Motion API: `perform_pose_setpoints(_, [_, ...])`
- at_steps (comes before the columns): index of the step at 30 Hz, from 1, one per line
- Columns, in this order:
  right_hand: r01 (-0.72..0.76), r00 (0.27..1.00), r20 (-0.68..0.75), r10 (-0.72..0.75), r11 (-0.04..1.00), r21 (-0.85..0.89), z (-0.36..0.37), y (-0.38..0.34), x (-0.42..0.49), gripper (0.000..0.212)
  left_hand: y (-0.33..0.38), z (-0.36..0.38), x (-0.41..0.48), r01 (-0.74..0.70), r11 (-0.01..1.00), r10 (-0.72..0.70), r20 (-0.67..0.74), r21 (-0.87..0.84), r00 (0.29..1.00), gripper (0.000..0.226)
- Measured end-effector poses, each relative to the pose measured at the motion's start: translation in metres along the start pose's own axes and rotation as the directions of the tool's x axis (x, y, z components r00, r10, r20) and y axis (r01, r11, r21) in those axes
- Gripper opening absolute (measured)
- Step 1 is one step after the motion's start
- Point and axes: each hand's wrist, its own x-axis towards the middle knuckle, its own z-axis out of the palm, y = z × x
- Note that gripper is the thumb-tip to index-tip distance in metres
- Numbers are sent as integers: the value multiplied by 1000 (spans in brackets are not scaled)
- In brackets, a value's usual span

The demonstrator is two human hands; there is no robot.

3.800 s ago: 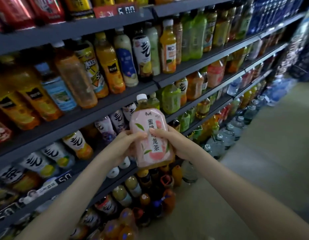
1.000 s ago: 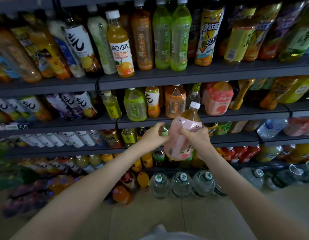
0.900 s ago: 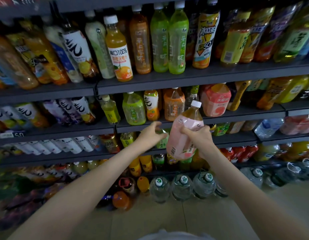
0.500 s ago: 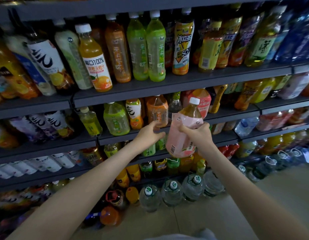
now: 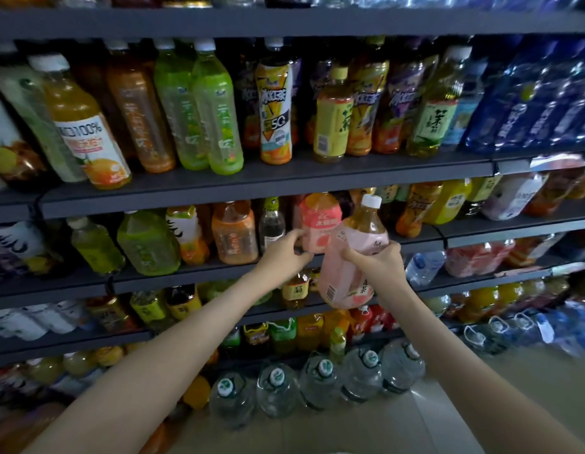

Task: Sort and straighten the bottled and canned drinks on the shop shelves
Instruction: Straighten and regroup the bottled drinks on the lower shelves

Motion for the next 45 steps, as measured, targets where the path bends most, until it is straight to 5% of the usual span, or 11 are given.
perform_pose_setpoints(9, [-25, 1000, 7, 25, 1000, -11, -63, 20, 71, 78, 37, 44, 36, 25, 991, -17, -63, 132, 998, 54])
perform_pose_setpoints(18, [36, 997, 72, -31, 997, -74, -52, 18, 83, 83, 40, 25, 45, -6, 998, 12, -111, 59, 994, 51])
perform_pose_setpoints(25, [137, 977, 165, -138, 990, 18, -14, -28, 69, 83, 40, -4, 24, 9, 979, 37, 222, -202, 974, 85])
perform_pose_setpoints(29, [194, 952, 234, -196, 980, 33, 19, -49, 55, 85, 37, -15, 15, 24, 962, -22, 7, -273, 1000, 103])
perform_pose_setpoints(33, [209, 922, 330, -204, 978, 19, 46, -54, 37, 72, 16, -30, 0, 52, 974, -75, -100, -218, 992, 82])
perform_pose_setpoints(38, [227, 818, 557, -142, 970, -86, 65, -48, 27, 79, -22, -49, -37, 121, 874, -186, -94, -471, 978, 46])
perform_pose_setpoints(41, [193, 681, 730, -52, 975, -111, 77, -41, 21, 80, -46, -61, -61, 187, 777, -277, -60, -602, 959, 60])
perform_pose_setpoints(45, [-65, 461, 886, 53, 998, -25, 105, -25, -2, 80, -71, -75, -89, 201, 696, -258, 21, -689, 966, 70])
